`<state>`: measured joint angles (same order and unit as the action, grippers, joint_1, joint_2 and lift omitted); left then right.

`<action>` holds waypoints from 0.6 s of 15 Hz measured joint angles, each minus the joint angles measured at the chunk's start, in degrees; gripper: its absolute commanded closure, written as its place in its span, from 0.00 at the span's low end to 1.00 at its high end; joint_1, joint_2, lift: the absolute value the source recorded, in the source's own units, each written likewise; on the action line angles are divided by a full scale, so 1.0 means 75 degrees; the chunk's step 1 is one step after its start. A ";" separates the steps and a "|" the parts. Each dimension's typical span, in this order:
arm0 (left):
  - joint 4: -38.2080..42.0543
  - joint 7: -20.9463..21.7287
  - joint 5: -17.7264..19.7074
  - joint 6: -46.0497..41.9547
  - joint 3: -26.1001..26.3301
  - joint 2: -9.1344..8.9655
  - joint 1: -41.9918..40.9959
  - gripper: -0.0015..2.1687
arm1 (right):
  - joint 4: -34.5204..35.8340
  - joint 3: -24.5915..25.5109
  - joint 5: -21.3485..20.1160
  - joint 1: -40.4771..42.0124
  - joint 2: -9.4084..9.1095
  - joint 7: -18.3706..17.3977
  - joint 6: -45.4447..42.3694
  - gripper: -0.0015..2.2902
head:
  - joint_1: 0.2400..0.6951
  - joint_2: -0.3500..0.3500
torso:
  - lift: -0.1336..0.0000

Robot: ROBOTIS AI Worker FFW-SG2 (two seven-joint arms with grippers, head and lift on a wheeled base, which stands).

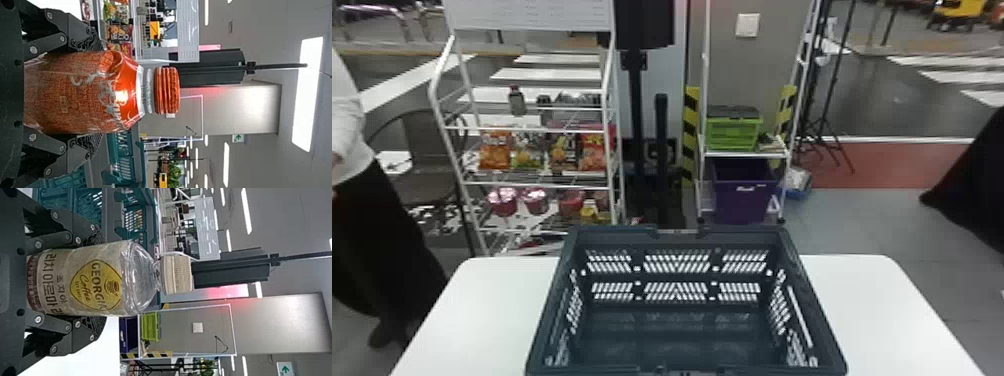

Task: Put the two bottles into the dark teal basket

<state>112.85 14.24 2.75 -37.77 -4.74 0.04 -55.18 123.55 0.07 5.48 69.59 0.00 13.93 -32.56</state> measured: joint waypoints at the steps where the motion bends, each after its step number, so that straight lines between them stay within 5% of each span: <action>1: 0.0022 -0.0001 0.0006 0.0034 0.0009 0.0021 0.0013 0.99 | -0.0005 -0.0005 -0.0018 -0.0006 0.0000 -0.0001 0.0000 0.89 | 0.57 0.50 | 1.00; 9: 0.0047 -0.0013 0.0020 0.0248 0.0035 0.0087 0.0090 0.99 | 0.0001 -0.0052 -0.0062 -0.0036 0.0000 -0.0006 0.0052 0.89 | 0.57 0.50 | 1.00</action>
<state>113.20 14.15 2.90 -35.91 -4.48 0.69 -54.50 123.56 -0.32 5.02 69.32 0.00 13.89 -32.16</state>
